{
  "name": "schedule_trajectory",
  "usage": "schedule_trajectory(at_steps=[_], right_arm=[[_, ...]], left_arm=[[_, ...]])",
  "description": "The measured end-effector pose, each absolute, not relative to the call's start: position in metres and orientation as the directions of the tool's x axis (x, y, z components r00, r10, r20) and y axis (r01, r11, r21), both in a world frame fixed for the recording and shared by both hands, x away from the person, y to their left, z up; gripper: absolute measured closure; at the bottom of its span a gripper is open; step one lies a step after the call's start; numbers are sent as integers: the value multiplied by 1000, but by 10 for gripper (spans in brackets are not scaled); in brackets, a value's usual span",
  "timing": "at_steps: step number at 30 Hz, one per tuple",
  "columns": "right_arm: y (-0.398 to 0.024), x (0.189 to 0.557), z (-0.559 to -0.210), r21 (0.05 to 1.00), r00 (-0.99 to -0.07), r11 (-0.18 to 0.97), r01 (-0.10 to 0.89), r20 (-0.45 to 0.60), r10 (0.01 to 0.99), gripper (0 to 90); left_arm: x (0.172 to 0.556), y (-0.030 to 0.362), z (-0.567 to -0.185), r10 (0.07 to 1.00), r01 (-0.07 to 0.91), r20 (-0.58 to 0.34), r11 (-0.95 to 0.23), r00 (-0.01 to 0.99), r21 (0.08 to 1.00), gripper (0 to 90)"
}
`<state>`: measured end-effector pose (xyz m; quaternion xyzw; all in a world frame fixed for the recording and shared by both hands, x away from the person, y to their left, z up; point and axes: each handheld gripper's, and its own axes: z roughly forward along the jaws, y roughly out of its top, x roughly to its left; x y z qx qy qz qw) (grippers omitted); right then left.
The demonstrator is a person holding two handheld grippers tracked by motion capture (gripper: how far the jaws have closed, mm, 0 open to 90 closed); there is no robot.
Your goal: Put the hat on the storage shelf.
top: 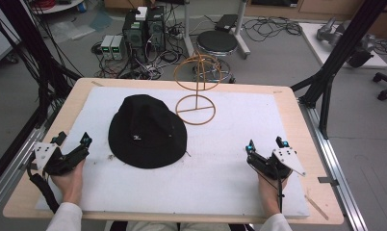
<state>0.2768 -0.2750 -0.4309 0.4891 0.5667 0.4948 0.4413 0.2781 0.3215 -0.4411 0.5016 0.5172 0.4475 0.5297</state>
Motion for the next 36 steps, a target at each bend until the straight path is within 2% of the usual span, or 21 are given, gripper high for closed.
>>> schedule_trajectory(at_steps=[29,36], right_arm=[[-274,277,-433,990,-146,25,135,-5,989,65],[-275,277,-433,991,-149,25,133,-5,989,65]], left_arm=[[278,321,-438,991,38,-103,101,85,994,199],[277,315,-424,985,13,-79,78,155,997,205]])
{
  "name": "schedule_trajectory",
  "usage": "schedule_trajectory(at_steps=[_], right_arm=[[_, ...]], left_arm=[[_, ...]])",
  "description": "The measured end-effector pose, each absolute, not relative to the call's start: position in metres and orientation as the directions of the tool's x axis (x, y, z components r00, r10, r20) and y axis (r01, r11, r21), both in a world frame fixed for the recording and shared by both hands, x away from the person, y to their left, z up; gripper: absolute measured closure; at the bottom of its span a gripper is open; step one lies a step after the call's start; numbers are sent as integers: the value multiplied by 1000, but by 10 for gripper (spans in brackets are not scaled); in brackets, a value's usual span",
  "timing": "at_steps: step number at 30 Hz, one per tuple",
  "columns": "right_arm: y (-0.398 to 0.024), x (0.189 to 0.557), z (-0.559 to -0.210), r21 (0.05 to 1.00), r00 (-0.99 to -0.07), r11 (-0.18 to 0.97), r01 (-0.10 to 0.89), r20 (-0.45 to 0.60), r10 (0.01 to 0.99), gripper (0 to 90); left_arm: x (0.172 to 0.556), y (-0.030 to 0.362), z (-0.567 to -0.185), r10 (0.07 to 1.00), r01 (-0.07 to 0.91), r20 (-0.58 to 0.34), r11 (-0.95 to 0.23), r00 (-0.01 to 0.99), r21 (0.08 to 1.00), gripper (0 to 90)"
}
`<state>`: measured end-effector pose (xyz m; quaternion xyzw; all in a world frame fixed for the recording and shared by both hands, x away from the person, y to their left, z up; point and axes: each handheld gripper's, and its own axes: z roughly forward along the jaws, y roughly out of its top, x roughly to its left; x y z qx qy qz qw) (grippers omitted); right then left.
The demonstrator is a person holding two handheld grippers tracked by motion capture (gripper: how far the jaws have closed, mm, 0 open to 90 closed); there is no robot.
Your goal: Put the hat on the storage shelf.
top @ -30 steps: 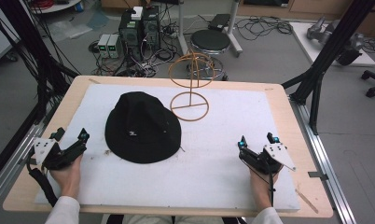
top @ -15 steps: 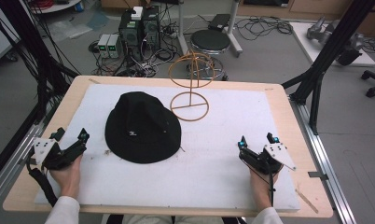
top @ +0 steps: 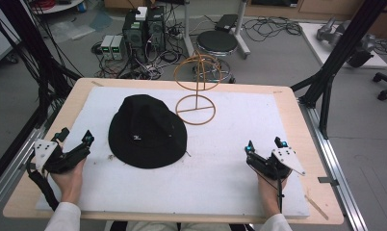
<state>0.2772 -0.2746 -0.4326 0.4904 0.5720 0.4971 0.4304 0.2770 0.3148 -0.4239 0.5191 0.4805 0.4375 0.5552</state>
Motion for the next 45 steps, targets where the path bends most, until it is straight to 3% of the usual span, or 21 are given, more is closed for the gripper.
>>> schedule_trajectory(at_steps=[22,45], right_arm=[[-274,276,-433,990,-158,26,136,-4,987,65],[-273,277,-433,990,-164,23,137,0,986,65]], left_arm=[[293,301,-381,935,110,-96,62,341,992,221],[333,260,-380,867,259,-102,-32,489,965,242]])
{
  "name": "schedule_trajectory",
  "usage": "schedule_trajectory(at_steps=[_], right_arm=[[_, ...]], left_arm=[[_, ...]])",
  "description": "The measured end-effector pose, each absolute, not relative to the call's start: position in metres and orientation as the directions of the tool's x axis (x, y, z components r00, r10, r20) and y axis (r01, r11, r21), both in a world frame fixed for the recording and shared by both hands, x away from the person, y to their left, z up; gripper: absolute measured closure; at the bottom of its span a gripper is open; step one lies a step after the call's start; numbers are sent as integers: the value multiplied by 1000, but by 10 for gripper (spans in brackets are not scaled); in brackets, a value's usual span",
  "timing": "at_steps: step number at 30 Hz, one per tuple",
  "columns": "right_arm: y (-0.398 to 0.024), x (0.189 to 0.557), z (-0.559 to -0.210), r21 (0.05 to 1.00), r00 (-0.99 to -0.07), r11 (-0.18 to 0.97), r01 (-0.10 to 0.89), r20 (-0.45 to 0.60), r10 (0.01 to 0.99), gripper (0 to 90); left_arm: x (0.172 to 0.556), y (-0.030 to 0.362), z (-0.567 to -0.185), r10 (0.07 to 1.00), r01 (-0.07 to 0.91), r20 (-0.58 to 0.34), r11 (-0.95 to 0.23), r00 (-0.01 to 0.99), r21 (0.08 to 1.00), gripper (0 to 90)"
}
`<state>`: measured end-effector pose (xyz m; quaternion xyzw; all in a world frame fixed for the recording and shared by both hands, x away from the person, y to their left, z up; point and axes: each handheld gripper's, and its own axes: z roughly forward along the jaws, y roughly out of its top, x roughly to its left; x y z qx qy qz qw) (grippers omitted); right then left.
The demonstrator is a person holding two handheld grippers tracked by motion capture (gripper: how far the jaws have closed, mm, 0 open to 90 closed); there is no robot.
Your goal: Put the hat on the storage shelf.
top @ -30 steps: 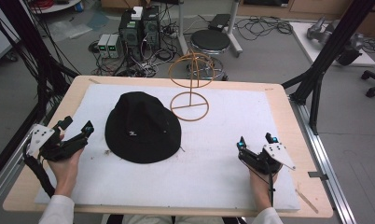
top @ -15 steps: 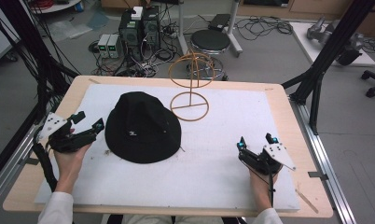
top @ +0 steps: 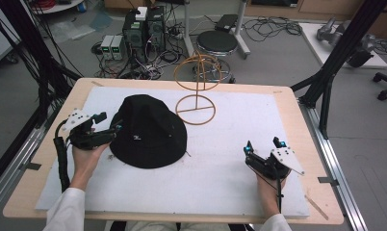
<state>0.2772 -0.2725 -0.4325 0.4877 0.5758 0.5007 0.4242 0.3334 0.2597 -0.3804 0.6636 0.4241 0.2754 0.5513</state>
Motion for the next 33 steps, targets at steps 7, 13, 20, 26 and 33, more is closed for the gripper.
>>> schedule_trajectory(at_steps=[7,13,20,26,33], right_arm=[[-272,277,-432,990,-166,19,138,4,986,65],[-271,277,-432,990,-165,19,141,4,986,65],[-271,277,-432,990,-168,19,139,5,986,65],[-271,277,-432,990,-169,19,137,5,986,65],[-271,277,-432,990,-173,20,139,5,985,65]], left_arm=[[341,254,-386,850,299,-151,-8,505,954,251],[346,246,-388,841,325,-162,-17,517,946,258],[354,227,-387,828,351,-151,-58,540,935,258],[360,217,-388,837,366,-122,-98,533,926,287],[367,210,-397,846,402,-109,-132,522,906,302]])
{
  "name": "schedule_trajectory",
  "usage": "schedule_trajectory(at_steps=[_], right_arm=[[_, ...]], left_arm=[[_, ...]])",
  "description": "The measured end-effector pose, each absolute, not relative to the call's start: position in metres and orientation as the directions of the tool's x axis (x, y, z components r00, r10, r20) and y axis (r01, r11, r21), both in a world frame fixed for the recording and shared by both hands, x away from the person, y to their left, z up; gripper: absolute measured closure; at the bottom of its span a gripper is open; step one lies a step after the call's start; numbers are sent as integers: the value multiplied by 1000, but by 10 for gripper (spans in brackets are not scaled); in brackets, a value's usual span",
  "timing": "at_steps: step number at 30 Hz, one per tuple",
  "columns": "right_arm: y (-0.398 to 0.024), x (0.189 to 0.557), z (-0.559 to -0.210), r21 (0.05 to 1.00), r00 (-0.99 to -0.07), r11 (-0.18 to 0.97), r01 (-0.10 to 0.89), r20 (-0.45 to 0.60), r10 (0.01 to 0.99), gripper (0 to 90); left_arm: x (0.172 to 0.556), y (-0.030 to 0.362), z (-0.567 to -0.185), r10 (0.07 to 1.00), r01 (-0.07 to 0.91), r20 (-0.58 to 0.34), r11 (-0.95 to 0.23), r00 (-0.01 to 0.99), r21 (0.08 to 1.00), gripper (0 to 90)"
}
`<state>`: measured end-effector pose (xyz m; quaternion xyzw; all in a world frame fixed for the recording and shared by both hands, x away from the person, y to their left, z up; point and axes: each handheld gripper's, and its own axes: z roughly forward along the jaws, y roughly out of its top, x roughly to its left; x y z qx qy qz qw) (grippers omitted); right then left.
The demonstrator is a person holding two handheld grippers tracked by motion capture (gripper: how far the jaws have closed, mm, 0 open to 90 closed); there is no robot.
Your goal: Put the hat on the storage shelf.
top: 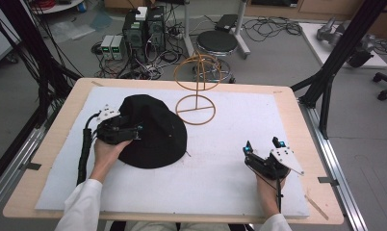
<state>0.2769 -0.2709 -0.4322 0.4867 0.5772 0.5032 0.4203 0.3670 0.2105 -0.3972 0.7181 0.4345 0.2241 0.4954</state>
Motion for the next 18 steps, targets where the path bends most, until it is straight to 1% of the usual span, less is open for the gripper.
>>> schedule_trajectory(at_steps=[5,9,12,15,16,17,18], right_arm=[[-271,277,-432,990,-174,22,141,2,985,65],[-271,277,-433,990,-175,23,142,2,985,65],[-272,278,-433,989,-177,16,148,10,984,65],[-271,277,-433,989,-176,15,147,11,984,65],[-271,277,-433,989,-177,17,145,9,984,65],[-271,277,-433,989,-177,17,145,9,984,65],[-271,277,-433,989,-176,15,146,11,984,65]], left_arm=[[369,204,-402,847,411,-92,-157,523,898,321],[369,202,-405,854,404,-77,-162,514,900,405],[366,201,-405,857,383,-68,-155,510,911,486],[366,201,-406,857,383,-72,-152,511,911,532],[366,202,-406,854,388,-77,-151,514,909,564],[366,203,-406,848,392,-88,-148,523,908,564],[366,204,-406,836,389,-94,-148,540,909,700]])
